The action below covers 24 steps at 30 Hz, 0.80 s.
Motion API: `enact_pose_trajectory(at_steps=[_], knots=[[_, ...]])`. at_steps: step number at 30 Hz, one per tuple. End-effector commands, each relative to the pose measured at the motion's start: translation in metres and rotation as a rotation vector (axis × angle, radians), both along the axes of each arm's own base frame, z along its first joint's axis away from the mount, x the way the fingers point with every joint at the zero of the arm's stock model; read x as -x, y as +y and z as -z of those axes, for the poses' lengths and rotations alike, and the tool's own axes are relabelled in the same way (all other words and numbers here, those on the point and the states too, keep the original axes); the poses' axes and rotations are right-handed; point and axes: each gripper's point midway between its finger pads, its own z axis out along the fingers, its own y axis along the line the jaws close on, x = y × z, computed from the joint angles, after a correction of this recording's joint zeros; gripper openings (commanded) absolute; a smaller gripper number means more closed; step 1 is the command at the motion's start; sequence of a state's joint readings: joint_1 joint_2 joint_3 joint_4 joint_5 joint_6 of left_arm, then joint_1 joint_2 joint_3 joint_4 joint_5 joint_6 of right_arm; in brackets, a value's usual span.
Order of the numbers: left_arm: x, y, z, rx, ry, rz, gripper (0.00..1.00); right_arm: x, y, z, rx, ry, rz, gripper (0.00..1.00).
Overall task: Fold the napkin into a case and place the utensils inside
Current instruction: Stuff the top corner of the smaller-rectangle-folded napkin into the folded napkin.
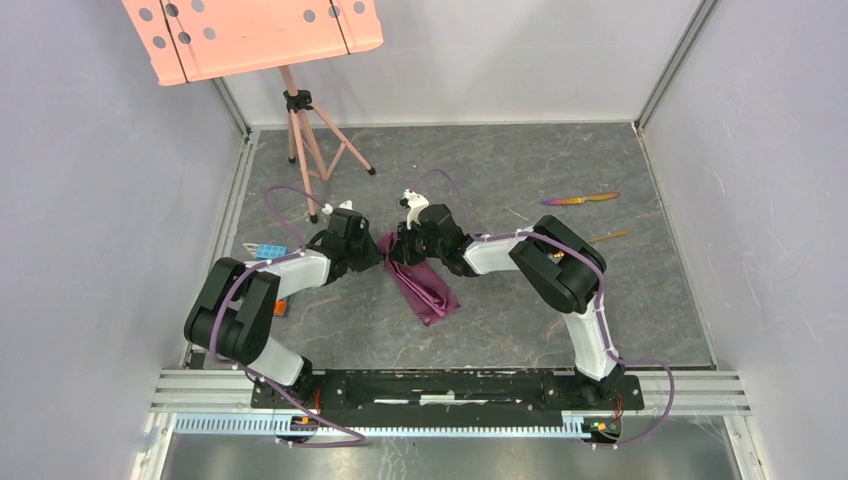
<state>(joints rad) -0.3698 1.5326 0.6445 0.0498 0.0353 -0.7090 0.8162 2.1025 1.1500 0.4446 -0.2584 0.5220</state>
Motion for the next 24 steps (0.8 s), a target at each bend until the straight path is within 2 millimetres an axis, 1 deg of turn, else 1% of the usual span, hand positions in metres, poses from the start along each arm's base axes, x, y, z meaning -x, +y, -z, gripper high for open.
enact_pose_trajectory(at_steps=[1,4,8,9,11,13,14,16,17,19,21,24], knots=[[0.009,0.001,0.009,-0.013,0.029,-0.004,0.21,-0.003,0.027,-0.042,-0.114,-0.039,0.039,0.12],[0.012,0.003,0.007,-0.014,0.021,-0.005,0.21,-0.015,0.014,-0.034,-0.084,-0.03,0.124,0.12],[0.018,0.005,0.012,-0.015,0.028,-0.006,0.2,-0.02,0.004,-0.009,-0.088,0.01,0.194,0.14],[0.02,0.005,0.014,-0.012,0.034,-0.006,0.2,-0.019,0.004,-0.008,-0.114,0.037,0.188,0.14],[0.025,0.006,0.017,-0.008,0.044,-0.004,0.2,-0.015,0.003,-0.022,-0.176,0.045,0.18,0.15],[0.029,0.006,0.016,0.002,0.045,-0.003,0.22,-0.019,0.001,-0.036,-0.152,-0.01,0.177,0.17],[0.031,0.006,0.015,0.006,0.041,-0.002,0.23,-0.021,-0.002,-0.039,-0.131,-0.024,0.177,0.17],[0.032,0.006,0.012,0.013,0.033,-0.001,0.24,-0.022,-0.005,-0.047,-0.145,-0.031,0.169,0.17],[0.031,0.005,0.012,0.015,0.032,0.0,0.23,-0.021,-0.004,-0.053,-0.163,-0.031,0.166,0.17],[0.03,0.003,0.008,0.027,0.023,0.003,0.23,-0.018,0.0,-0.056,-0.182,-0.025,0.157,0.16],[0.028,0.001,0.007,0.036,0.017,0.003,0.23,-0.017,0.006,-0.05,-0.175,-0.014,0.152,0.16],[0.026,0.0,0.008,0.031,0.02,0.006,0.23,-0.018,0.012,-0.022,-0.148,0.026,0.149,0.16]])
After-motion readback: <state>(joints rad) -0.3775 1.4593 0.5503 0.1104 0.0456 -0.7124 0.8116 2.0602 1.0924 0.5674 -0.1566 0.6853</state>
